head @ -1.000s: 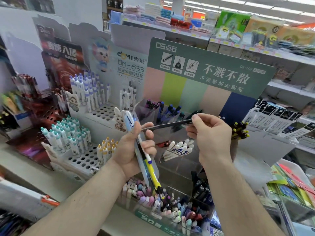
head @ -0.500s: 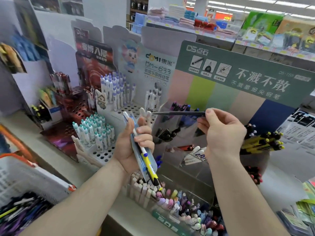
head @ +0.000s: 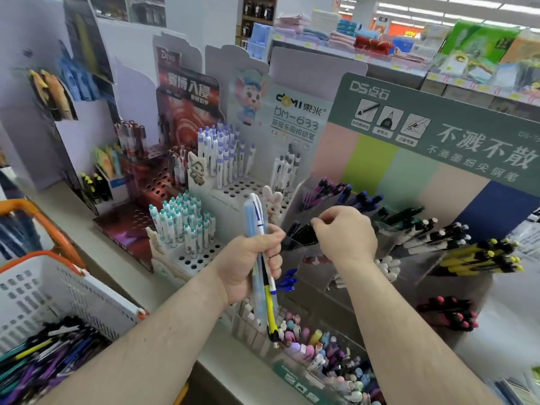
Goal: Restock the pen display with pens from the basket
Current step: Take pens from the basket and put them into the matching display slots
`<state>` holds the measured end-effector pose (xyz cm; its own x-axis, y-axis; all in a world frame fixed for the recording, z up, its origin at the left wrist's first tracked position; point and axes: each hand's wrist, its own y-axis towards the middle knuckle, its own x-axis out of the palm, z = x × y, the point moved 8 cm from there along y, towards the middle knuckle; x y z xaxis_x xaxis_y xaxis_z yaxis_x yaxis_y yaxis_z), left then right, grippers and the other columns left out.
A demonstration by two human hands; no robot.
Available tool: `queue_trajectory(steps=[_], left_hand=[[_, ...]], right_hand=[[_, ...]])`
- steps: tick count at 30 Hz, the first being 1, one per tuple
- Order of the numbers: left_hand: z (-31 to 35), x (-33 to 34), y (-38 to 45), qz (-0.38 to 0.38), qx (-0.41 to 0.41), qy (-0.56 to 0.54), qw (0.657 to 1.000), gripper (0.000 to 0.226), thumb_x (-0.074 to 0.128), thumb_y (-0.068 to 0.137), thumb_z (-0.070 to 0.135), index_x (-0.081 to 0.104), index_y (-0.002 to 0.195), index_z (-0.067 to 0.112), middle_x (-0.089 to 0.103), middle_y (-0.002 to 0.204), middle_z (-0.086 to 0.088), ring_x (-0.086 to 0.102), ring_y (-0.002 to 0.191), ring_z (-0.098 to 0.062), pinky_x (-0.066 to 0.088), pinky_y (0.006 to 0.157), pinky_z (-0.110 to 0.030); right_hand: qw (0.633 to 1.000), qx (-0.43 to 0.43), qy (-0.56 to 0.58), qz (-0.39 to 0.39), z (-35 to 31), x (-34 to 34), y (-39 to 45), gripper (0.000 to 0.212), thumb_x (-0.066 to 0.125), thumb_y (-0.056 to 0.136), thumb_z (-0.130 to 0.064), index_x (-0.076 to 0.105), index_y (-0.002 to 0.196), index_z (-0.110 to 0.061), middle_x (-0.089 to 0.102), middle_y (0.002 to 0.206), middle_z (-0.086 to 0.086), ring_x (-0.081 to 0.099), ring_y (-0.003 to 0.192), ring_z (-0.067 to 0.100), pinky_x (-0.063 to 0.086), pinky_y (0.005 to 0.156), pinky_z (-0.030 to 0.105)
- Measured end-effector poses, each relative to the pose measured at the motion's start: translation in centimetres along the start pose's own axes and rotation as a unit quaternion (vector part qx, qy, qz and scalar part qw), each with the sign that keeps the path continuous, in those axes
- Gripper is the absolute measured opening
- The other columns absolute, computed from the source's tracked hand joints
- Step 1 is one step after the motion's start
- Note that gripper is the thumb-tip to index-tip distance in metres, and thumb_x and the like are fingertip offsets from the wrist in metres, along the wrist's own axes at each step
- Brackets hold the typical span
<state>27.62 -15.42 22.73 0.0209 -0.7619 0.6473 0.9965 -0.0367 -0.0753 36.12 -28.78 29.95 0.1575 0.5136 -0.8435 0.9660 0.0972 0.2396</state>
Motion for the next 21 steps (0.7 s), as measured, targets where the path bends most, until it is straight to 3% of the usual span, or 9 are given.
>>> queue_trajectory(steps=[3, 5, 8, 11, 13, 16, 21], left_hand=[[-0.1, -0.1, -0.2, -0.003, -0.003, 0.037, 0.999, 0.011, 0.066, 0.078, 0.014, 0.056, 0.078, 0.018, 0.04, 0.055, 0.003, 0.044, 0.047, -0.012, 0.04, 0.048, -0.023], [-0.2, 0.1, -0.3, -0.009, -0.005, 0.072, 0.997, 0.009, 0.065, 0.078, 0.014, 0.057, 0.078, 0.017, 0.041, 0.056, 0.002, 0.045, 0.048, -0.012, 0.041, 0.049, -0.024], [-0.5, 0.8, -0.5, -0.023, -0.023, 0.141, 0.989, 0.009, 0.066, 0.081, 0.014, 0.057, 0.081, 0.014, 0.044, 0.057, 0.001, 0.045, 0.049, -0.014, 0.042, 0.049, -0.025], [-1.2, 1.8, -0.7, -0.044, -0.062, 0.178, 0.981, 0.016, 0.059, 0.092, 0.007, 0.053, 0.078, 0.013, 0.044, 0.057, 0.001, 0.045, 0.05, -0.015, 0.041, 0.05, -0.026], [-1.6, 2.4, -0.7, -0.059, -0.083, 0.184, 0.978, 0.02, 0.056, 0.094, 0.006, 0.051, 0.076, 0.012, 0.043, 0.059, 0.0, 0.044, 0.05, -0.015, 0.04, 0.051, -0.026], [-2.1, 2.9, -0.4, -0.07, -0.09, 0.19, 0.975, 0.022, 0.063, 0.091, 0.015, 0.055, 0.071, 0.014, 0.044, 0.061, -0.001, 0.044, 0.05, -0.014, 0.039, 0.051, -0.026], [-2.6, 4.2, -0.1, -0.102, -0.107, 0.177, 0.973, 0.017, 0.068, 0.081, 0.026, 0.063, 0.068, 0.017, 0.047, 0.063, -0.001, 0.045, 0.05, -0.014, 0.041, 0.049, -0.026]], right_hand=[[0.999, 0.007, -0.018, -0.047, -0.2, 0.2, 0.2, 0.019, 0.062, 0.094, -0.039, 0.075, 0.09, -0.027, 0.072, 0.077, -0.003, 0.068, 0.073, 0.021, 0.059, 0.068, 0.035], [0.999, 0.0, 0.007, -0.031, -0.5, -0.5, 0.0, 0.018, 0.062, 0.094, -0.038, 0.075, 0.09, -0.027, 0.072, 0.077, -0.006, 0.068, 0.072, 0.018, 0.059, 0.068, 0.034], [0.986, -0.035, 0.163, -0.024, -1.9, -1.4, -0.5, 0.01, 0.068, 0.09, -0.035, 0.075, 0.086, -0.029, 0.071, 0.078, -0.012, 0.066, 0.078, 0.007, 0.055, 0.072, 0.029], [0.949, -0.082, 0.29, -0.092, -3.9, -1.1, -1.8, 0.005, 0.071, 0.089, -0.031, 0.075, 0.093, -0.029, 0.063, 0.066, -0.014, 0.057, 0.063, 0.003, 0.048, 0.061, 0.021], [0.938, -0.108, 0.304, -0.127, -4.3, -0.8, -2.4, 0.01, 0.071, 0.091, -0.028, 0.074, 0.101, -0.028, 0.054, 0.06, -0.013, 0.049, 0.056, 0.003, 0.044, 0.056, 0.017], [0.936, -0.122, 0.313, -0.11, -3.4, -1.2, -2.5, 0.01, 0.071, 0.091, -0.023, 0.074, 0.095, -0.031, 0.056, 0.06, -0.012, 0.048, 0.055, 0.001, 0.042, 0.055, 0.016], [0.929, -0.12, 0.336, -0.099, -1.9, -2.0, -2.9, 0.021, 0.065, 0.095, -0.015, 0.073, 0.1, -0.033, 0.053, 0.061, -0.02, 0.046, 0.056, 0.005, 0.046, 0.055, 0.026]])
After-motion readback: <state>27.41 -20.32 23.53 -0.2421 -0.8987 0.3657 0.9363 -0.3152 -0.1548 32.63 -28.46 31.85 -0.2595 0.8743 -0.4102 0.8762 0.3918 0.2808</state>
